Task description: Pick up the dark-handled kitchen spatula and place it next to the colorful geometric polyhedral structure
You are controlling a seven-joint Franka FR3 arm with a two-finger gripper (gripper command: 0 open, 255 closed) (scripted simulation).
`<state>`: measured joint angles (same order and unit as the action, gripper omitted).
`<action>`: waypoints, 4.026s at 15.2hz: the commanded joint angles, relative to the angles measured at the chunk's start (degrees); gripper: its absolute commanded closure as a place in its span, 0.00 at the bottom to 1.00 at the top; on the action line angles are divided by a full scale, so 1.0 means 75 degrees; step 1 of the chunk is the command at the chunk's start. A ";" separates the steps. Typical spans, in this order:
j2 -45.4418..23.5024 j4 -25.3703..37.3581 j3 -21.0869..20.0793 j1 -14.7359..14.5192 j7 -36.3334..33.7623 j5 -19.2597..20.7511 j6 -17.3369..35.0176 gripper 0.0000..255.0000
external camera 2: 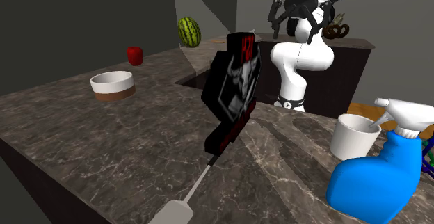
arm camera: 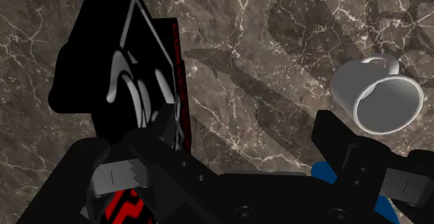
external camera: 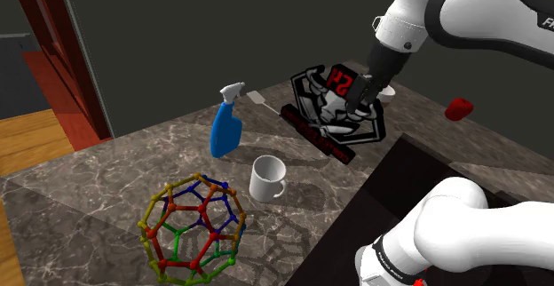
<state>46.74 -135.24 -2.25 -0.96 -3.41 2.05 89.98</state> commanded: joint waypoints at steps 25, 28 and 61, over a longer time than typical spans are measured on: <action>-0.6921 0.3212 0.0920 0.0255 0.1542 -0.0159 0.3202 0.00; -0.7859 0.4036 0.0938 0.0318 0.1730 -0.0280 0.3241 0.00; -0.9398 0.5149 0.0913 0.0448 0.1980 -0.0454 0.3555 1.00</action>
<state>-23.97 -96.90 4.59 2.42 11.46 -1.38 117.16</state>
